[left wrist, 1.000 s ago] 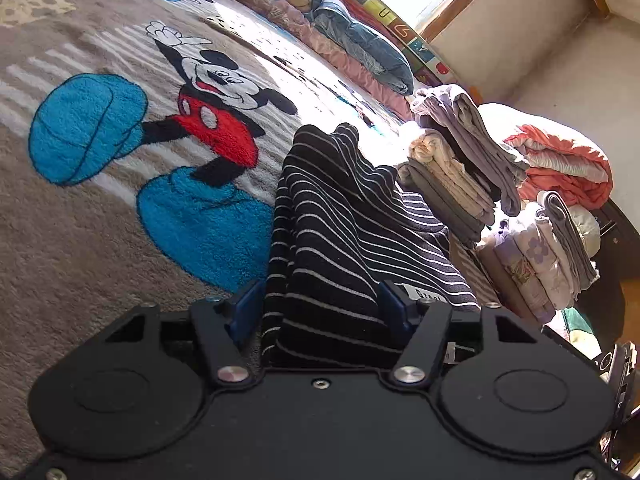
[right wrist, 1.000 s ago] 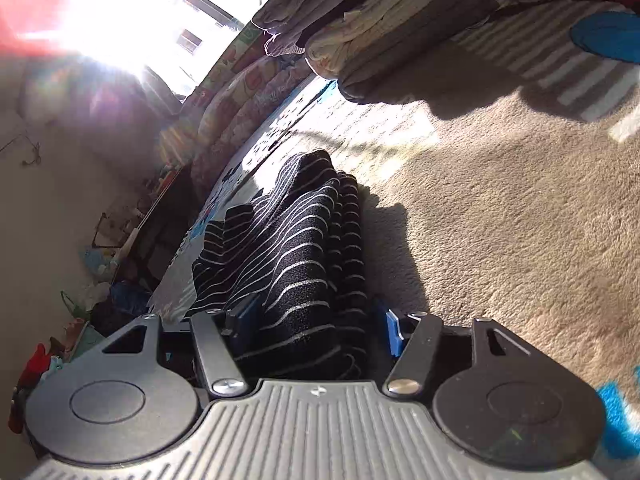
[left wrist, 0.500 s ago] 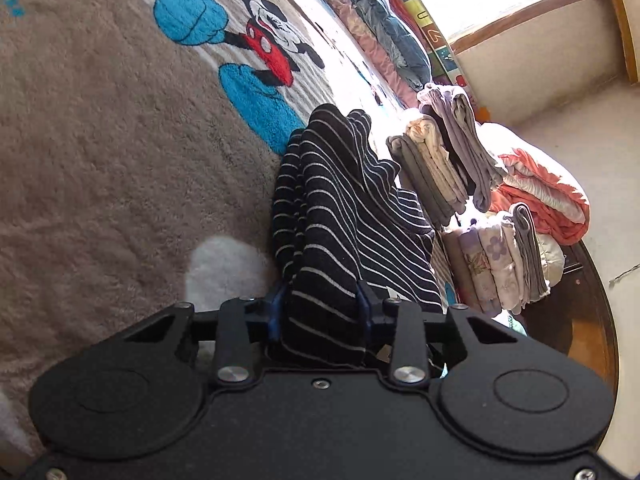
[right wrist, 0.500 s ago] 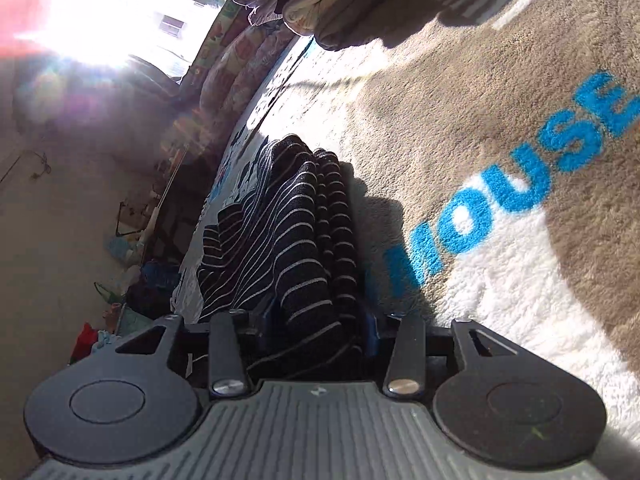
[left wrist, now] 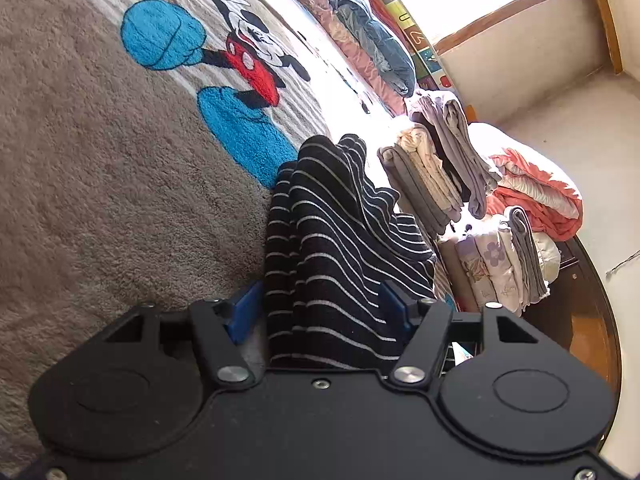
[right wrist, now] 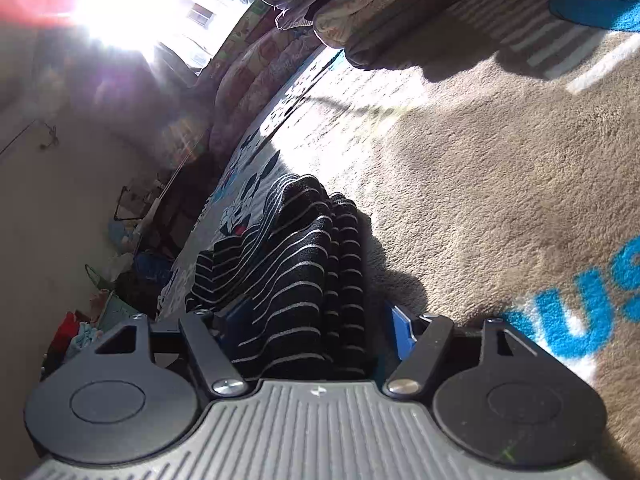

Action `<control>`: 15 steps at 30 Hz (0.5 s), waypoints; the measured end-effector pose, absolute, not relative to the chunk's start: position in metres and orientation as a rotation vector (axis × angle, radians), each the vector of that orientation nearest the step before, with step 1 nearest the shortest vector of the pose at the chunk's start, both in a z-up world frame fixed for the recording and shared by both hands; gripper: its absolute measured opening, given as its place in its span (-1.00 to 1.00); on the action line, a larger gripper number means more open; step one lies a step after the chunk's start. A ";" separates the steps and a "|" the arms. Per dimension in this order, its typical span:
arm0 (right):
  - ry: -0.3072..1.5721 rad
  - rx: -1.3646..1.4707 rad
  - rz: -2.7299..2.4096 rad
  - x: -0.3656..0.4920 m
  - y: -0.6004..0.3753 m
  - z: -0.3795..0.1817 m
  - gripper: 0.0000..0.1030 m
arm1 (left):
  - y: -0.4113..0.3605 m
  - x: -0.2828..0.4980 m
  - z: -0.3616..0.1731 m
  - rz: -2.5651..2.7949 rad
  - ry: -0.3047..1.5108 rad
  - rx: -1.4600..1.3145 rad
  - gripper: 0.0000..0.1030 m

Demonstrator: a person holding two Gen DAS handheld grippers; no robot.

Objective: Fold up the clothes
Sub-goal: 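Grasp the folded pants bundle with the left gripper while the right gripper grasps its other side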

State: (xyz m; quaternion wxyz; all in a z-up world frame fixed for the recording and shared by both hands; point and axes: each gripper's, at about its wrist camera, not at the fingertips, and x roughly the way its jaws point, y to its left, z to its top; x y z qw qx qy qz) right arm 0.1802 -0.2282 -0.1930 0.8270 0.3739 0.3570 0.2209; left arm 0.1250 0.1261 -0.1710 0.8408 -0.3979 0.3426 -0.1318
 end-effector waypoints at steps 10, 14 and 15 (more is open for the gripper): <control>0.720 0.862 0.547 0.172 -0.223 -0.207 -0.36 | 0.125 0.130 -0.182 -0.294 0.713 -0.891 -0.38; 0.692 0.927 0.571 0.170 -0.219 -0.198 -0.40 | 0.133 0.121 -0.185 -0.318 0.684 -0.993 -0.45; 0.686 0.939 0.579 0.169 -0.217 -0.194 -0.40 | 0.135 0.119 -0.183 -0.320 0.677 -1.004 -0.45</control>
